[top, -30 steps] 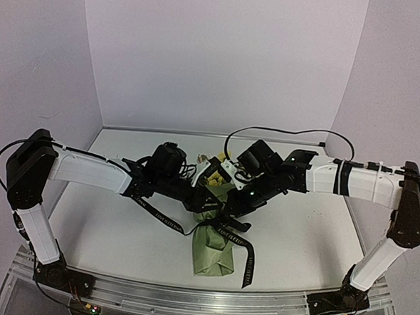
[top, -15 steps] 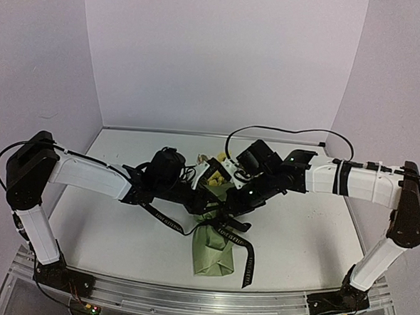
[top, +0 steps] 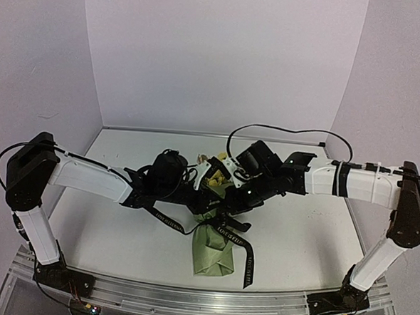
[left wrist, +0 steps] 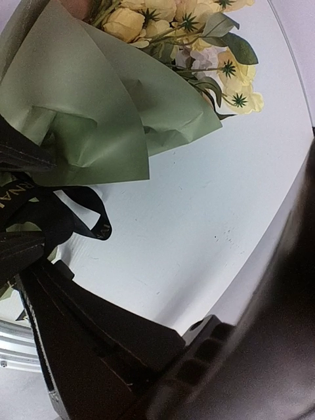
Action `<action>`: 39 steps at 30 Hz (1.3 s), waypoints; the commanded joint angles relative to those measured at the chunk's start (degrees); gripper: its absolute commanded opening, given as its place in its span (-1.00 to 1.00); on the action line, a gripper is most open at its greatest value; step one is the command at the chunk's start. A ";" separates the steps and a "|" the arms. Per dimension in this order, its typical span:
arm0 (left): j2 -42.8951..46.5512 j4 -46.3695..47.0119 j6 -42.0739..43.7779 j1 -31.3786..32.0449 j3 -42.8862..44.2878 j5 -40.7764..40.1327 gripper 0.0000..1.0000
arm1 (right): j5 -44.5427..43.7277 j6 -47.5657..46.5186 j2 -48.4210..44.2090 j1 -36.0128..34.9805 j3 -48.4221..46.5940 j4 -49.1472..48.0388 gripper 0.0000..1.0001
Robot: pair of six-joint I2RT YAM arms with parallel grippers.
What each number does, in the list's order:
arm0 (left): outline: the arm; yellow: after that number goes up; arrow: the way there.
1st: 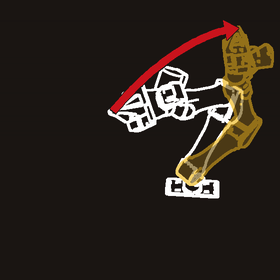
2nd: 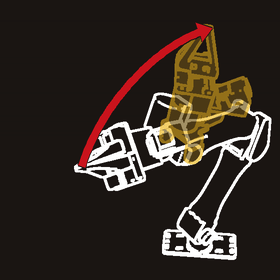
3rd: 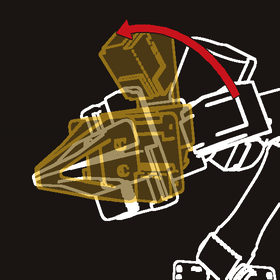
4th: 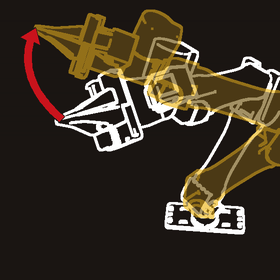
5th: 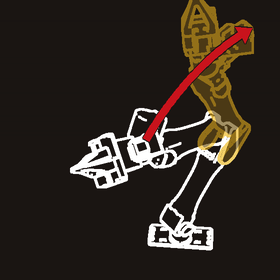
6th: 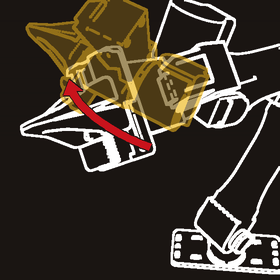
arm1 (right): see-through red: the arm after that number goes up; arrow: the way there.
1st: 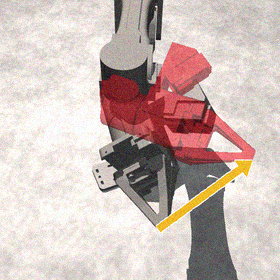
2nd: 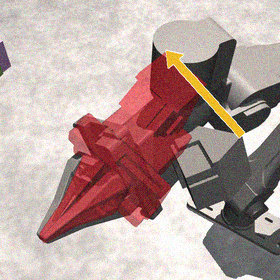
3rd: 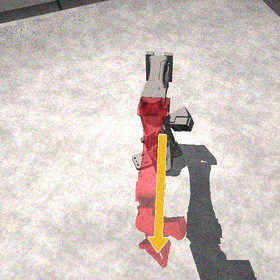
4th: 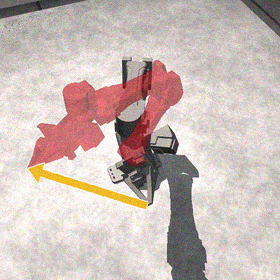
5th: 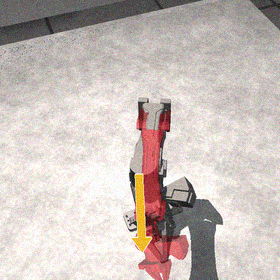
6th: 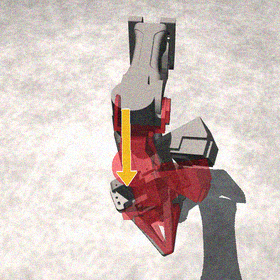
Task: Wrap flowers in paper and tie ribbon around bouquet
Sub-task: Cross the half-tied ribbon over the folded bouquet.
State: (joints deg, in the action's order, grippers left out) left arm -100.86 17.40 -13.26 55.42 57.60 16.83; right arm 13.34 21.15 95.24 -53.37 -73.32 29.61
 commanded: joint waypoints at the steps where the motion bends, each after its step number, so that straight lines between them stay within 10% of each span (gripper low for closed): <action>1: 1.10 0.65 2.23 1.78 -0.46 0.13 -0.45 | -0.49 -0.33 -1.15 -0.49 -0.15 -4.11 -1.00; 13: 1.29 6.46 -2.17 2.06 -2.67 -3.16 -1.00 | -1.71 -1.16 -2.61 -0.42 1.53 -4.20 -0.94; 24: 3.92 10.82 -8.07 1.77 -7.09 -8.73 -1.00 | -4.33 -3.95 -8.67 -0.44 9.03 -7.68 0.41; 39: 4.14 9.71 -11.35 0.35 -6.63 -7.93 -1.00 | 2.57 -11.85 -6.70 -1.74 26.97 -44.71 0.33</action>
State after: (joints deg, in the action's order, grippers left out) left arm -98.87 25.14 -23.98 56.12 50.11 8.46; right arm 13.87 11.93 86.90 -54.76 -45.76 -3.17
